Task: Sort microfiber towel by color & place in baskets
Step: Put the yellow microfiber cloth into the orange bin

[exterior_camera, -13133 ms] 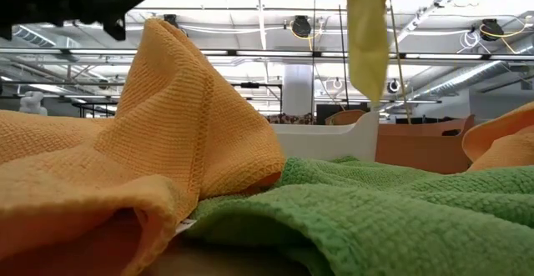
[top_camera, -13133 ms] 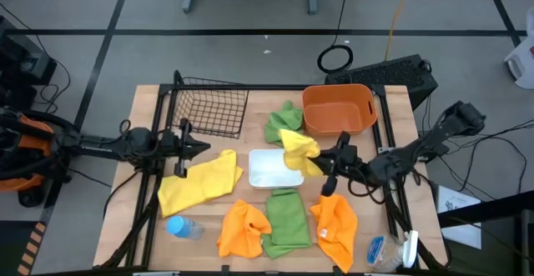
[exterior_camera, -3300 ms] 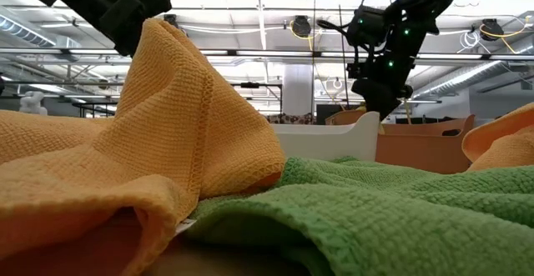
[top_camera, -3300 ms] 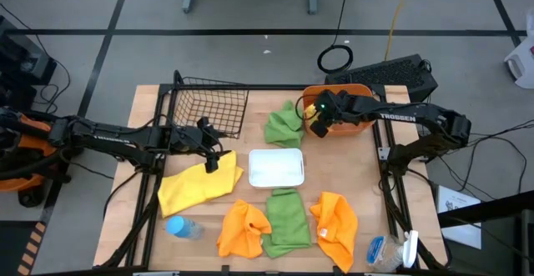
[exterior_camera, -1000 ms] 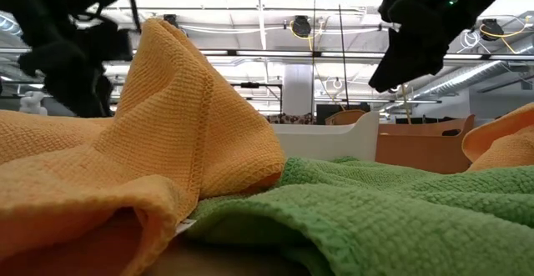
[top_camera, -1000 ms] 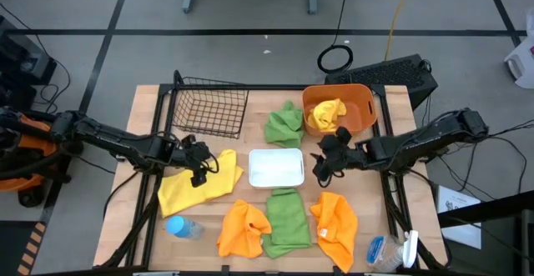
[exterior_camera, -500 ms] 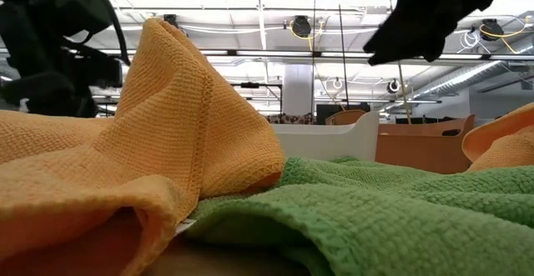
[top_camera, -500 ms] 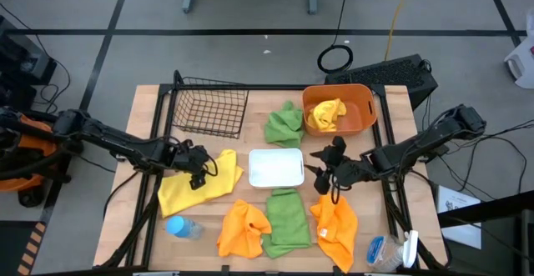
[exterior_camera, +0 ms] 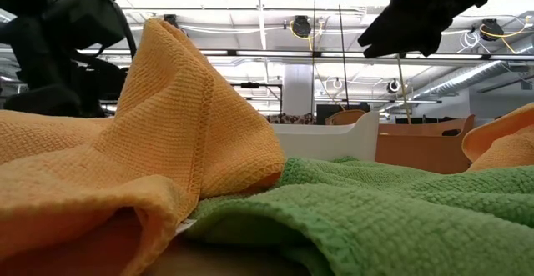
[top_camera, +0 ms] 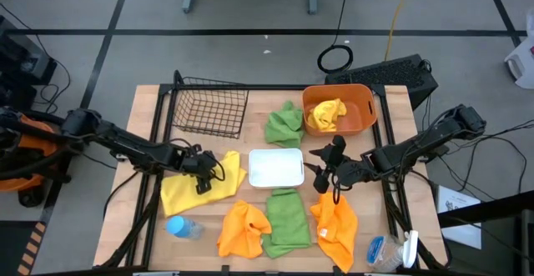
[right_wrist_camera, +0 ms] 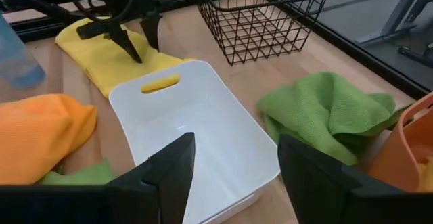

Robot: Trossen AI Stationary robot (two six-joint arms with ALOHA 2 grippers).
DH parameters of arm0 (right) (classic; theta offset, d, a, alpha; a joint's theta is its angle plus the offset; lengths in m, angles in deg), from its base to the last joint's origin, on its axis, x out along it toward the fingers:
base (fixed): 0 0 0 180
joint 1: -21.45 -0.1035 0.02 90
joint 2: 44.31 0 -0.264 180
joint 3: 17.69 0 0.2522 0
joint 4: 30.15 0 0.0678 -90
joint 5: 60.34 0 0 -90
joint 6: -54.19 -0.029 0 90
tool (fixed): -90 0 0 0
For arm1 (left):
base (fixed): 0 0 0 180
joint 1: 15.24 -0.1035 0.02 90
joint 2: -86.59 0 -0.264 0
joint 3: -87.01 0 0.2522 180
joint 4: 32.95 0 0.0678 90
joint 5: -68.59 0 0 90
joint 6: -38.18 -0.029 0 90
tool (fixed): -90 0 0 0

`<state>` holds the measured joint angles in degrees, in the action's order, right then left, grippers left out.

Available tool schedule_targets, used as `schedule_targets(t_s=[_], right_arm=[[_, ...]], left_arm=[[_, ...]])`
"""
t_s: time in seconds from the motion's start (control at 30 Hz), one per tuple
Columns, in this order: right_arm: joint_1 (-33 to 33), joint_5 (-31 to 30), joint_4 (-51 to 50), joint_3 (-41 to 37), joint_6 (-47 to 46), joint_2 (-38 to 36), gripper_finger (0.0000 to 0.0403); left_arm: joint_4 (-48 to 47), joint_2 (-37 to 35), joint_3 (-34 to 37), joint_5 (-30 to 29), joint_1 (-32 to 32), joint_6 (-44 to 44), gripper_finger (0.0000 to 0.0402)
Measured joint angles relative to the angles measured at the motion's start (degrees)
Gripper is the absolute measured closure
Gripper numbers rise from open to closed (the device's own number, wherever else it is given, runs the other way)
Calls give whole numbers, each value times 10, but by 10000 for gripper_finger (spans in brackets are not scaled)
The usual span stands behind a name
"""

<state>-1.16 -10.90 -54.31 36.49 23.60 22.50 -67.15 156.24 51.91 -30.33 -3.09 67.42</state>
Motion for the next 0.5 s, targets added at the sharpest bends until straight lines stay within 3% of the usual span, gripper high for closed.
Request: schedule_targets(t_s=[0.27, 0.33, 0.5], right_arm=[[0, 0, -12, 0, -2, 0, 200], [0, 0, -12, 0, -2, 0, 200], [0, 1, -14, 0, -2, 1, 200]], left_arm=[[6, -28, -15, 4, 11, -35, 376], [7, -40, -32, 4, 12, -47, 391], [-17, -68, -72, 4, 11, -76, 384]])
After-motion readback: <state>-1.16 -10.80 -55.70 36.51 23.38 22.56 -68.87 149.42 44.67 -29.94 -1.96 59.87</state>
